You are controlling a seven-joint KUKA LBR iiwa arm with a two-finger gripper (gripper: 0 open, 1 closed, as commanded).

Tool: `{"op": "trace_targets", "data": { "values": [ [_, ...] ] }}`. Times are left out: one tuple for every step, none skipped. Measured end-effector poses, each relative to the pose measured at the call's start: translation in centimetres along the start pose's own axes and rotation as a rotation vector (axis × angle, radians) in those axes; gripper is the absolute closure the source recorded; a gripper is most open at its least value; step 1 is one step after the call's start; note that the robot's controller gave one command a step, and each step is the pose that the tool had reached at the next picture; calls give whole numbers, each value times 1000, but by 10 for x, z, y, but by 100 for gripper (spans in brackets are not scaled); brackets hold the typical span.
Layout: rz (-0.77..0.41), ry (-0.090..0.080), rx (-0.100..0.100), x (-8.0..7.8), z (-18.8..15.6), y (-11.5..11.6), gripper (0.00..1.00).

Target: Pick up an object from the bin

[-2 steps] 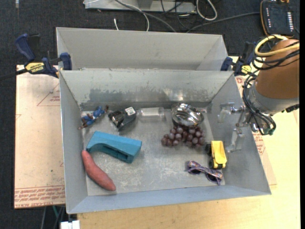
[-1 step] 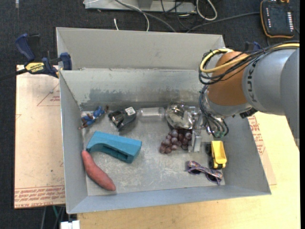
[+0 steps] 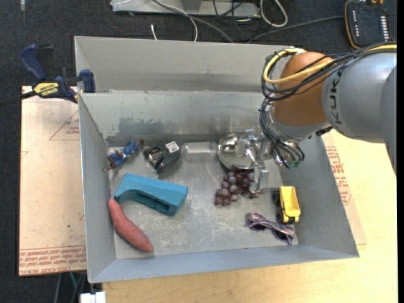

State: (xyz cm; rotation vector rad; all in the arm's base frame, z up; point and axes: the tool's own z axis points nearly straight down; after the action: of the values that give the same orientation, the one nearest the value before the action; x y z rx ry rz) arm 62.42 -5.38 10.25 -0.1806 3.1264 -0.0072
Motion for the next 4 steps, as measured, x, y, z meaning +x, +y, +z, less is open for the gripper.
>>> {"op": "trace_targets", "data": {
  "values": [
    [-165,10,-10,16,3,-2,0],
    [92,9,-2,4,32,-10,0],
    [-137,8,-9,15,29,-16,100],
    [-138,8,-9,15,29,-15,100]
  ]
}}
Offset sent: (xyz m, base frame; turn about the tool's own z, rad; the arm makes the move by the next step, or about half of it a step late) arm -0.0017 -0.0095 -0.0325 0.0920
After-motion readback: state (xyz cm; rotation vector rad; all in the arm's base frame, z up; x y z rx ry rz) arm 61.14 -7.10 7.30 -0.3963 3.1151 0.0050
